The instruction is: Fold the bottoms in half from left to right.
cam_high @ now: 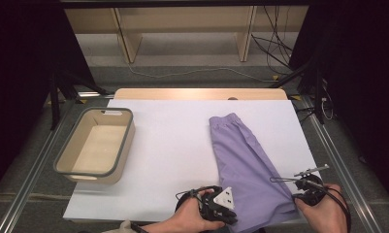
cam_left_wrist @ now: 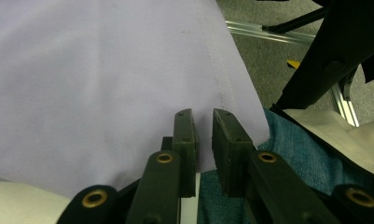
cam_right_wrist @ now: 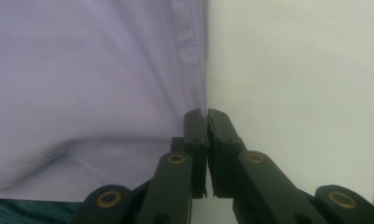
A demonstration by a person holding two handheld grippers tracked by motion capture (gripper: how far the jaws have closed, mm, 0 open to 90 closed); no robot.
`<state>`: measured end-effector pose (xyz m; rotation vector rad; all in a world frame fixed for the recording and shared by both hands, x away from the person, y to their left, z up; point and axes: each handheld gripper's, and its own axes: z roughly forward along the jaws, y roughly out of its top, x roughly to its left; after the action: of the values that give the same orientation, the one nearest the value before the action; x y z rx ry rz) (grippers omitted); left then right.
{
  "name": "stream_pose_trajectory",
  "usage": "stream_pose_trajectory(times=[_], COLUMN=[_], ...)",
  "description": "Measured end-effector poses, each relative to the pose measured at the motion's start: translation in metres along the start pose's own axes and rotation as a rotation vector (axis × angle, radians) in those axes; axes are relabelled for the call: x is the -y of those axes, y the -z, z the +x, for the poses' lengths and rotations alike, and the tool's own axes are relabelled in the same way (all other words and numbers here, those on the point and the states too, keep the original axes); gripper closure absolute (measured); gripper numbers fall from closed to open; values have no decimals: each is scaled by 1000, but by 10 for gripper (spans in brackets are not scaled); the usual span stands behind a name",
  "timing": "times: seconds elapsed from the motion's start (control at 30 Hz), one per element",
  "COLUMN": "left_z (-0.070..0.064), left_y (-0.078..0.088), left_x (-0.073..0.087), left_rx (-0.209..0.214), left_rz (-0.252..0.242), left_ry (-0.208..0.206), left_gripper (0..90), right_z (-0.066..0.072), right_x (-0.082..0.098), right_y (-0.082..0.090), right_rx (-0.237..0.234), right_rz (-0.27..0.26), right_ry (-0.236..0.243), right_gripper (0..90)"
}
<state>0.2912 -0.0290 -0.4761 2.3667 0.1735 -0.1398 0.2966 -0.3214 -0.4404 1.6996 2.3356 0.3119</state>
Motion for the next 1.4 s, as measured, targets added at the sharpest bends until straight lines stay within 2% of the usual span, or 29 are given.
stream_pose_trajectory(times=[0.07, 0.17, 0.23, 0.3, 0.4, 0.53, 0.7, 0.9, 1.1, 1.4], left_z=[0, -2, -3, -5, -6, -6, -6, -7, -7, -6], left_y=[-1, -2, -3, -4, -5, -6, -8, -10, -9, -2], left_x=[0, 0, 0, 0, 1, 1, 2, 3, 3, 1], left_rx=[1, 5, 9, 12, 17, 23, 23, 26, 26, 13], left_rz=[1, 5, 10, 14, 19, 25, 30, 38, 37, 12], left_ry=[-1, -4, -9, -13, -19, -22, -22, -26, -25, -19], left_gripper=[788, 787, 786, 786, 786, 787, 788, 790, 789, 758], right_z=[0, 0, 2, 4, 7, 12, 12, 4, 1, 2], right_x=[-2, -7, -13, -22, -38, -58, -72, -72, -71, -57], right_y=[2, 3, 4, 2, -7, -24, -37, -46, -48, -29], right_rx=[9, 25, 6, -31, -45, -68, -45, -7, -10, -20], right_rz=[-13, -64, -96, -140, -185, -210, -226, -226, -225, -261], right_ry=[-1, -1, -3, -6, 10, 25, 26, 1, -9, -3], right_gripper=[863, 869, 884, 898, 900, 900, 900, 900, 900, 840])
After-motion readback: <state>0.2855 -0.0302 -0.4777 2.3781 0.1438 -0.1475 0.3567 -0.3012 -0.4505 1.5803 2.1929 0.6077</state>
